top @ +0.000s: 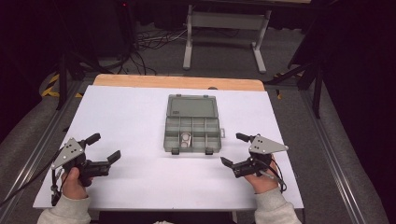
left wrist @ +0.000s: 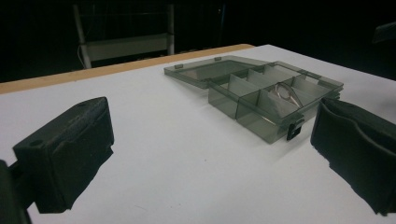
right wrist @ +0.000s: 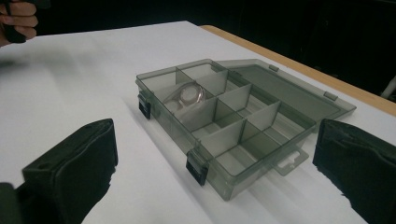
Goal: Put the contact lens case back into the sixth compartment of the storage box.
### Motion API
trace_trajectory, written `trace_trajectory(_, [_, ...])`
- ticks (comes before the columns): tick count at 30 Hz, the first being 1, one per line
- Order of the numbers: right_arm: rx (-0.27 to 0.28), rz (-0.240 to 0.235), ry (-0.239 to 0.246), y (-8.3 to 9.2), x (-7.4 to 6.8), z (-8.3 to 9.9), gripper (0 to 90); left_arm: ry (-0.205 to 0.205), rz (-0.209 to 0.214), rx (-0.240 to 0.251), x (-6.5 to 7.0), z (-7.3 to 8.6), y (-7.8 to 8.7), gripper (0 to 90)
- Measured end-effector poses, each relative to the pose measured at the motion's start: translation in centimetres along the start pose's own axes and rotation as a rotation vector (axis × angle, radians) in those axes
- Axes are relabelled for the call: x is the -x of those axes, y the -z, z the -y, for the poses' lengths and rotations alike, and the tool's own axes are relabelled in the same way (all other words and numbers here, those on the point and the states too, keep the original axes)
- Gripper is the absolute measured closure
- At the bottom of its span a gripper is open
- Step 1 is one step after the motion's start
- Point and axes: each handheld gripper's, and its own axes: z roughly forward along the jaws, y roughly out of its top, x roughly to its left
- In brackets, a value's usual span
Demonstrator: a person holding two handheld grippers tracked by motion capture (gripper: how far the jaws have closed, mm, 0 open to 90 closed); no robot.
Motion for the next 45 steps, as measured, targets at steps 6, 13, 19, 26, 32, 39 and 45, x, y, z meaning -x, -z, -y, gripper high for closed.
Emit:
trace_trajectory(6, [0.004,-0.004,-0.027,0.2,0.1,1.6,0.4,0.000,0.006,0.005,0.0,0.1,0.0,0.2])
trace_trajectory(13, [-0.003,0.021,-0.052,0.3,0.2,3.2,0.1,-0.010,0.014,0.001,0.0,0.5,-0.1,0.1])
trace_trajectory(19, [0.043,0.041,-0.074,0.6,0.3,4.2,0.1,-0.001,0.011,0.002,-0.2,1.1,-0.1,0.1])
trace_trajectory(26, [0.041,0.044,-0.072,0.5,0.3,4.3,0.1,0.007,-0.005,-0.009,-0.4,1.4,-0.2,0.2])
trace_trajectory(32, [0.011,0.062,-0.067,0.6,0.1,4.0,4.4,0.022,-0.014,-0.021,-0.7,1.7,-0.2,0.1])
trace_trajectory(39, [0.023,0.066,-0.068,0.7,0.2,3.9,3.0,0.009,-0.025,-0.037,-0.7,2.3,-0.3,0.2])
trace_trajectory(45, [0.040,0.053,-0.060,0.8,0.2,3.9,1.1,0.011,-0.022,-0.029,-0.5,2.5,-0.5,0.2])
